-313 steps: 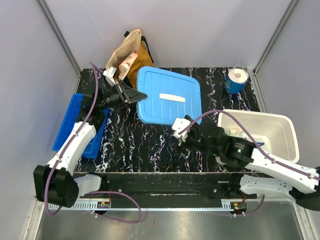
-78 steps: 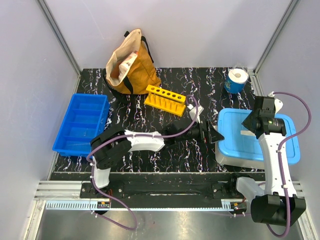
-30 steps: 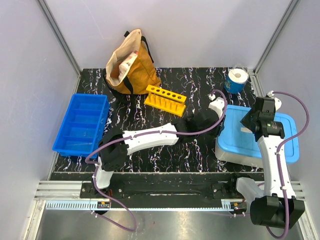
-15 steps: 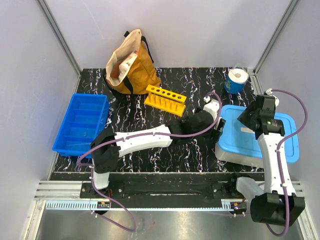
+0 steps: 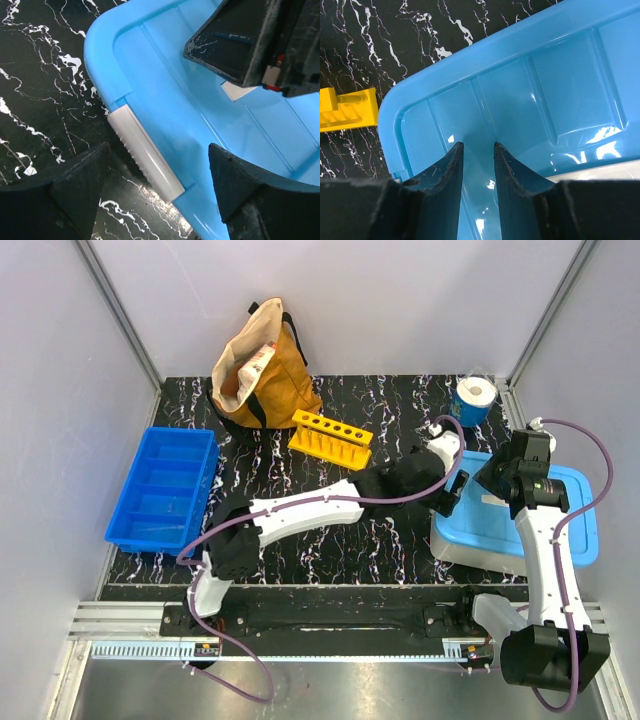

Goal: Organize the chemistry lab equipment

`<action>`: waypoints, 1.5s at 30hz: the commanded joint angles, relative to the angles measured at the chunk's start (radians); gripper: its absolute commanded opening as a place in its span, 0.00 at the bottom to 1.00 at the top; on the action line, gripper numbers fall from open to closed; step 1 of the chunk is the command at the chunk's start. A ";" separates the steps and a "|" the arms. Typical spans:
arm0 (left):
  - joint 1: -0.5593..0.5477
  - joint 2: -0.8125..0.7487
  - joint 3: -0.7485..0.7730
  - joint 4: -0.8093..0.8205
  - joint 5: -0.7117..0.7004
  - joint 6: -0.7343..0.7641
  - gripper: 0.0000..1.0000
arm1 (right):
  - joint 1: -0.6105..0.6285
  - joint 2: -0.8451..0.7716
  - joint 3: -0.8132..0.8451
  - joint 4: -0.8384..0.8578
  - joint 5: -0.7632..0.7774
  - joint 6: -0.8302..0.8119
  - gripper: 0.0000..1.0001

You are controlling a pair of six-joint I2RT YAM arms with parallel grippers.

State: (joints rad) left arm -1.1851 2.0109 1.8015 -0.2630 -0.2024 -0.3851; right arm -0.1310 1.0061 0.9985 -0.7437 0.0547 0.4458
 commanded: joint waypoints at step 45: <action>0.255 -0.115 -0.262 0.326 0.597 -0.233 0.39 | 0.008 0.037 -0.023 -0.042 -0.078 -0.035 0.38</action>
State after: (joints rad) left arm -0.9367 1.8809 1.5070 0.0483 0.4129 -0.6151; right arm -0.1322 1.0145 0.9874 -0.7025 0.0513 0.4141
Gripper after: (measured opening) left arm 0.430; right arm 0.376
